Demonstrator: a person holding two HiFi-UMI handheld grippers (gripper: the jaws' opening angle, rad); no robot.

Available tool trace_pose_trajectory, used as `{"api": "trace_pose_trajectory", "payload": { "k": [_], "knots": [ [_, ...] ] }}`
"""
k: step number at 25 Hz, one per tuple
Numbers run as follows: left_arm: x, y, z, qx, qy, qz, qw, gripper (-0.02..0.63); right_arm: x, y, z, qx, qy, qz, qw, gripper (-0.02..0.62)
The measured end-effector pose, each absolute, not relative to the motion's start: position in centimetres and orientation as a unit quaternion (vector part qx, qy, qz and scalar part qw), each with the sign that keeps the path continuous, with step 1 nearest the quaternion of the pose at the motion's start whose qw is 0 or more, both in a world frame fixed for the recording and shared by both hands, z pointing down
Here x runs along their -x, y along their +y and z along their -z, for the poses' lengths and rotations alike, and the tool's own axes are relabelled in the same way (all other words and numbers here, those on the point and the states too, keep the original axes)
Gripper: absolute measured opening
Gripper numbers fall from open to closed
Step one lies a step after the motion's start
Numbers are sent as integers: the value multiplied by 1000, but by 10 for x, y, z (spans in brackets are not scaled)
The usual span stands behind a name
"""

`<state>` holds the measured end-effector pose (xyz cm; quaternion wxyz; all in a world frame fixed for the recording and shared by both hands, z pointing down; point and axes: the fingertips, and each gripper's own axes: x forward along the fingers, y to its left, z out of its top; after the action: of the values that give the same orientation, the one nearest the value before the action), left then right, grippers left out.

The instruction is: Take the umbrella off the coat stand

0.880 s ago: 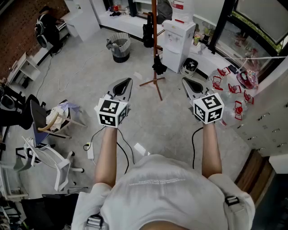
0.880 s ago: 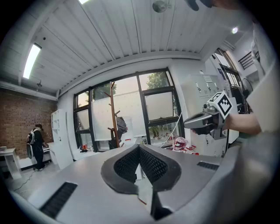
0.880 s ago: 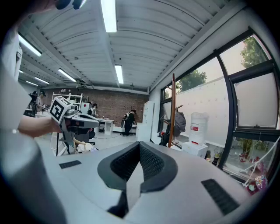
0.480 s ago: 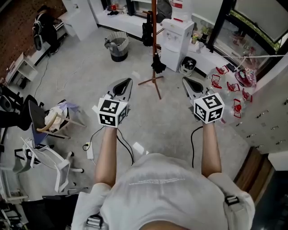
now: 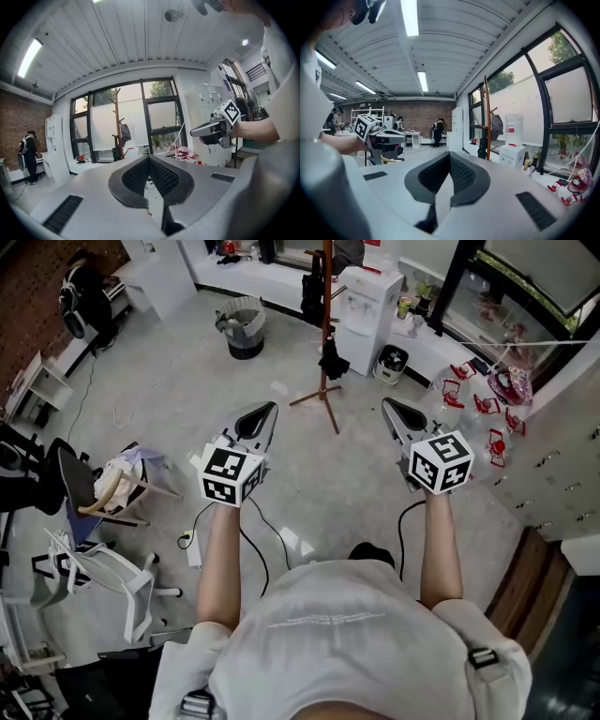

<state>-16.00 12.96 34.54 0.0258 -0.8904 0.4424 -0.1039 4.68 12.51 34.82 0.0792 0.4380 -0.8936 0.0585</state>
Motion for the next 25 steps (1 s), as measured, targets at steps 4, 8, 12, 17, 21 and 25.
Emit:
{"api": "trace_pose_trajectory", "payload": {
  "k": [4,8,12,17,21,25],
  "knots": [
    [176,139,-351,896,436,90,1,14,-32,140,-356,-447,-889,-63,79,23],
    [182,144,-348,896,434,94,20,14,-27,145,-350,-441,-891,-97,52,25],
    [189,140,-349,890,445,100,22,14,-22,143,-345,-442,-892,-78,62,25],
    [200,134,-348,887,451,95,15,14,-19,137,-343,-442,-892,-76,58,23],
    [199,119,-350,884,456,97,17,14,-21,120,-344,-443,-891,-74,60,24],
    [191,91,-355,882,461,98,13,14,-31,92,-350,-444,-891,-74,63,24]
  ]
}}
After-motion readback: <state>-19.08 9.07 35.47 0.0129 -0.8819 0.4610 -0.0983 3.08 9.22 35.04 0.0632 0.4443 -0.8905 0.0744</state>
